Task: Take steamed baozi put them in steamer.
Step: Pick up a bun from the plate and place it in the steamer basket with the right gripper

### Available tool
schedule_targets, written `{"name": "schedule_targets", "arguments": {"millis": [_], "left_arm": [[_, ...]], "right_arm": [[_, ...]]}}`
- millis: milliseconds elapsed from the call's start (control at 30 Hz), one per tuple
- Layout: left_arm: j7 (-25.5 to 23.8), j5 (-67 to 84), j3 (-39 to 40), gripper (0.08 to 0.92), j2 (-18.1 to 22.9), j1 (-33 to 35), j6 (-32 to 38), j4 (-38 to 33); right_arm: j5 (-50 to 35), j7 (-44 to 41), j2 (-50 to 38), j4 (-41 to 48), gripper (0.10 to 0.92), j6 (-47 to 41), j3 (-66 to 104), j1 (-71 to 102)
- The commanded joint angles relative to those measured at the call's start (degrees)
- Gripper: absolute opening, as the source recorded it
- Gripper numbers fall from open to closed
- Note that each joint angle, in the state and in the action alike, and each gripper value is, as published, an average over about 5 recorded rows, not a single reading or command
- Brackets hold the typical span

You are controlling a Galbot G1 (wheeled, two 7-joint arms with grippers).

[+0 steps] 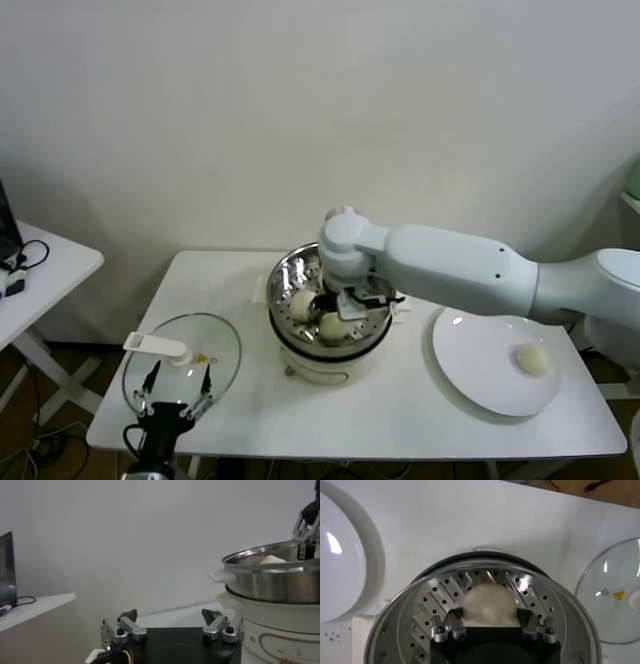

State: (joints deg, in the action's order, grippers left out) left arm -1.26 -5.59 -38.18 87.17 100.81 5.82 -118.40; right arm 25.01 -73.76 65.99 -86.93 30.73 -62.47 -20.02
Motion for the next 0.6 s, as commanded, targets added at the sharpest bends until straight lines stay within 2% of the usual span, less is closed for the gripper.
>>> {"name": "schedule_targets", "arguments": {"millis": [33, 367, 600], "left_arm": [[-0.1, 0.0, 0.0, 0.823, -0.1, -0.5, -0.1, 0.3], [-0.1, -0.1, 0.1, 0.823, 0.0, -0.6, -0.1, 0.5], [0.0, -0.1, 0.4, 0.823, 0.1, -0.8, -0.3, 0.7]], "right_arm": [[1.3, 0.2, 1.4, 1.3, 0.712, 0.9, -0.3, 1.2], [3.1, 0.5, 1.1, 0.6, 0.716, 1.3, 0.2, 2.0], [3.5, 0.4, 0.1, -0.5, 0.811, 1.4, 0.5, 2.2]]}}
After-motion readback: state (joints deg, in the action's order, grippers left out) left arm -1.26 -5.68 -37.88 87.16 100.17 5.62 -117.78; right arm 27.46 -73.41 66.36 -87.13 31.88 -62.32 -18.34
